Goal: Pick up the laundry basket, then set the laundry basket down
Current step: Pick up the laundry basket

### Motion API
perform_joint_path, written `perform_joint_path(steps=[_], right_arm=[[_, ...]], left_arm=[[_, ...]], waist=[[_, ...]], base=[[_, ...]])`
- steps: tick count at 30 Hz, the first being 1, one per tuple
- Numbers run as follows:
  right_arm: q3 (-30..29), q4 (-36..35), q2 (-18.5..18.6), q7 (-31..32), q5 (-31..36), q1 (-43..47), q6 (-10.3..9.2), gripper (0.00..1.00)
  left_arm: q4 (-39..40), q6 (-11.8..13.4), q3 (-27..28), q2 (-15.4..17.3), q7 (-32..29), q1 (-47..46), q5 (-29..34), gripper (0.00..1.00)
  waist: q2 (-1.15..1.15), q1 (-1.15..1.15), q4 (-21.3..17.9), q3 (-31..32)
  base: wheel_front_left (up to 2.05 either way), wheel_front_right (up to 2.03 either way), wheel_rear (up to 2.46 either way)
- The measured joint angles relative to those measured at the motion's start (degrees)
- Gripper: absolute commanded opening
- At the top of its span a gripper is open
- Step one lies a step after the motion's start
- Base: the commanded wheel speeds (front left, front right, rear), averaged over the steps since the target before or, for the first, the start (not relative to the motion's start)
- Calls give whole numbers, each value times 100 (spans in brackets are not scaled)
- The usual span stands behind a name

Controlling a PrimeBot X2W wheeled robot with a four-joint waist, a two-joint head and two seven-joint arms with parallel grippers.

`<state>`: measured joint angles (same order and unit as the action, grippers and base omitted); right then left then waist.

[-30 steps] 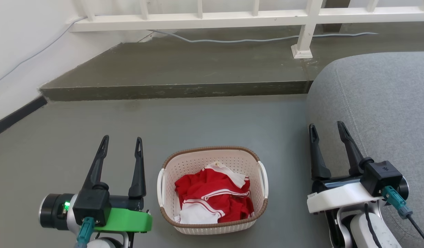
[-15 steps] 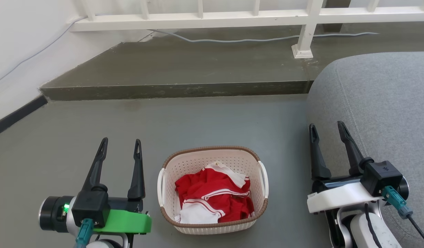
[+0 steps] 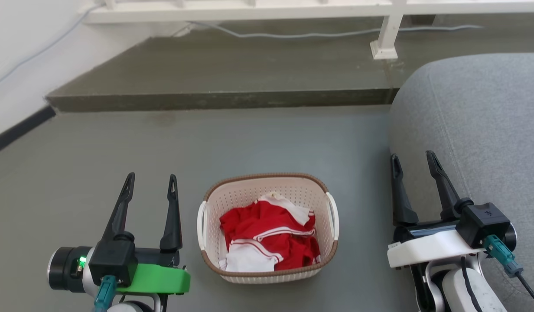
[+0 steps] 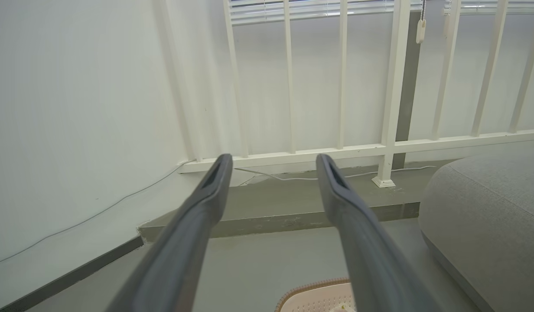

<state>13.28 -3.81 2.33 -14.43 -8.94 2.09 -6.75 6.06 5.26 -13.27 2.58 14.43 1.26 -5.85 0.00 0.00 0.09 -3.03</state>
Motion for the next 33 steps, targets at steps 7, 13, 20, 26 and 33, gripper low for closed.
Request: perform_joint_path(steps=[7,13,20,26,33], right_arm=[[-9,-44,0,0,0,-54,-1,100],[-119,86,4,-1,-126,-352,-34,100],[-140,467,13,-8,-146,-795,-22,100],[-145,848,27,-15,-307,-1304,20,100],[-142,1390,45,-15,-452,-1958,34,100]], left_arm=[[36,0,2,0,0,-13,-4,100],[-93,0,-5,-1,1,-294,-8,100],[-650,-5,11,-4,0,-632,-45,100],[-1211,-49,63,-13,0,-1184,-88,100],[-1941,-130,89,-32,0,-1794,-147,100]], waist=[[0,0,4,-354],[0,0,11,-842],[0,0,20,-1380],[0,1,27,-1859],[0,0,31,-2423]], base=[[0,0,0],[0,0,0],[0,0,0],[0,0,0],[0,0,0]])
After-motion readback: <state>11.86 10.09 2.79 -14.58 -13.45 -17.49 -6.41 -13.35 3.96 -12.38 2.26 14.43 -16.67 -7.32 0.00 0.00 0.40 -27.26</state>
